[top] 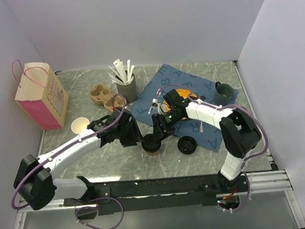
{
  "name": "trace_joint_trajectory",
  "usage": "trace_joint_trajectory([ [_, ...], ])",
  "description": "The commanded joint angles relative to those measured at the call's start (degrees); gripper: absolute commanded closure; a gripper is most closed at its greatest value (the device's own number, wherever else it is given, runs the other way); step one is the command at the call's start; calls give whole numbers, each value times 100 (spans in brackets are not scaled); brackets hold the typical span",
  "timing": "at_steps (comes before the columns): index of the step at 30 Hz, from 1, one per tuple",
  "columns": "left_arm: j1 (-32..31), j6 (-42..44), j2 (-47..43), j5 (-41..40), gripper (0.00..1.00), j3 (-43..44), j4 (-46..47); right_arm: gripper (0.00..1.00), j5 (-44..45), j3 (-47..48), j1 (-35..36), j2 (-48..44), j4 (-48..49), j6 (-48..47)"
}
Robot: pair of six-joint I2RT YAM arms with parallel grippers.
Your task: Pack the takeout coffee
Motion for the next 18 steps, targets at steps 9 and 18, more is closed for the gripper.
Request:
trace_joint_trajectory([
  [9,16,108,90,-279,48,-225,-150,46,349,-421,45,161,425,-16],
  [18,166,311,-6,-342,46,1146,-1135,45,367,-316,36,82,320,-7],
])
